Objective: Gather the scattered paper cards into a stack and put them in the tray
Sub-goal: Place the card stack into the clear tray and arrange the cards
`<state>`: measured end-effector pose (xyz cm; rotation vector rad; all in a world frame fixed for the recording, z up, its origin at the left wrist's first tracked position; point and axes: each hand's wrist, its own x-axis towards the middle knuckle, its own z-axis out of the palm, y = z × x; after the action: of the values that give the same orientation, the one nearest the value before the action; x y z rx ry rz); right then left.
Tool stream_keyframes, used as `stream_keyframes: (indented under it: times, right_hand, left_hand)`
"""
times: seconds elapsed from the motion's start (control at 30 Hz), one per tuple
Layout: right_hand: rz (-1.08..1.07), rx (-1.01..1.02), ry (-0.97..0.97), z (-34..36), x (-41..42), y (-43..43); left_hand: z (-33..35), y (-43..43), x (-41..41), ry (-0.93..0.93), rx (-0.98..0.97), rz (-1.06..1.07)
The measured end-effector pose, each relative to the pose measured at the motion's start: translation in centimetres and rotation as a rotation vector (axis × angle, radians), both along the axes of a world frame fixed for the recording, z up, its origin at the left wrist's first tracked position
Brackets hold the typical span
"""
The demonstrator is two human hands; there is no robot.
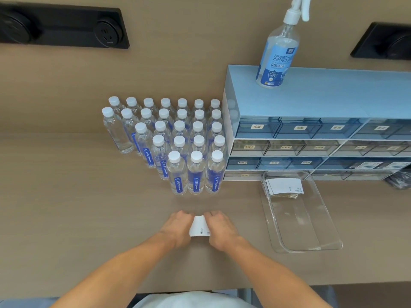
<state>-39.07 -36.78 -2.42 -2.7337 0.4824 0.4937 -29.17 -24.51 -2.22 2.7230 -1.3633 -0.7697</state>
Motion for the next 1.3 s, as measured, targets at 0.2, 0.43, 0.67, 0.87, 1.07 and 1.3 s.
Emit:
stream_keyframes:
  times: [0.2, 0.43, 0.67, 0.87, 1.07, 1.3]
  right_hand:
    - [0.007, -0.032, 0.019, 0.7, -0.5, -0.1]
    - [-0.057, 0.018, -0.08, -0.7, -2.2, 0.7]
    - [-0.548, 0.546, -0.122, 1.1, -3.5, -1.6]
    - [-1.247, 0.974, -0.094, 2.5, -1.4, 1.2]
    - [-1.167, 0.842, -0.057, 2.5, -0.4, 2.3]
    - [-0.425, 0.415, 0.034, 2.5, -1.9, -1.2]
  left_hand:
    - [0.4, -0.1, -0.6, -0.018, 0.007, -0.018]
    - [-0.4, 0.7, -0.9, 0.021, -0.031, 0.019]
    - [1.6, 3.3, 0.7, 0.609, -0.317, 0.783]
    - [2.4, 3.2, 0.1, 1.251, -0.331, 1.293]
    - [2.4, 2.3, -1.0, 1.164, -0.347, 1.251]
    - [2.1, 3.5, -0.3, 0.608, -0.224, 0.669]
